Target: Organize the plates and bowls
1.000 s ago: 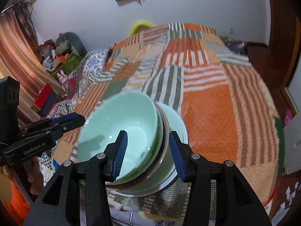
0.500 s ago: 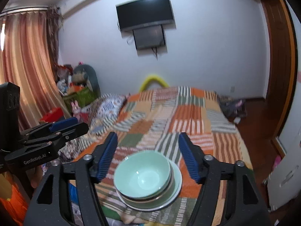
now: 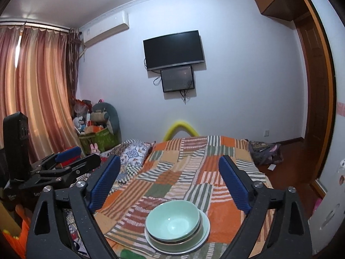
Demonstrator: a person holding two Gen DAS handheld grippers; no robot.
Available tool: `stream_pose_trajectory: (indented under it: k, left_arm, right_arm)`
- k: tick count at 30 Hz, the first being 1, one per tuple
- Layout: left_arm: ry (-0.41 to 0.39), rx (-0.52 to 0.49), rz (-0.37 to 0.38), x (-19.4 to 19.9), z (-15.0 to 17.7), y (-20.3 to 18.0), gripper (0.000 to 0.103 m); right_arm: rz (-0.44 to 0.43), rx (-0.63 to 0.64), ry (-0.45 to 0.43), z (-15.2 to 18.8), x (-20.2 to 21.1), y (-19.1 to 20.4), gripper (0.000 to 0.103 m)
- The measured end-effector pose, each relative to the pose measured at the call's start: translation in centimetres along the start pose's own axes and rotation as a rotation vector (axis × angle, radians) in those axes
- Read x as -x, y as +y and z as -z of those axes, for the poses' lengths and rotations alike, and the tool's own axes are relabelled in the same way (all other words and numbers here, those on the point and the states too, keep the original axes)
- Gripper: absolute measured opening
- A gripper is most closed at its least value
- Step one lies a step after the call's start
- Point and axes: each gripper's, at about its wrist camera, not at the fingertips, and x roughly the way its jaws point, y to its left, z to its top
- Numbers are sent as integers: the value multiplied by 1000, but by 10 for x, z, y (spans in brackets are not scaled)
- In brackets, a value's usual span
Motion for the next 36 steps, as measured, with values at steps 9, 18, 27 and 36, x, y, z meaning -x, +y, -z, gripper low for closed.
stream_pose_trajectory:
  k: [9, 18, 27, 36]
  left_arm:
    - [-18, -3, -23, 7, 2, -1, 102]
    - [-21, -10, -32, 9, 6, -3, 102]
    - [-14, -4, -31, 9, 8, -1, 103]
    - [-12, -4, -29, 8, 7, 0, 103]
  right_arm:
    - [10, 40, -15, 4, 5, 10, 103]
    - [1, 52, -12, 6, 3, 12, 103]
    - [0, 48, -11, 6, 2, 12, 103]
    - [-2, 45, -10, 7, 3, 12, 103]
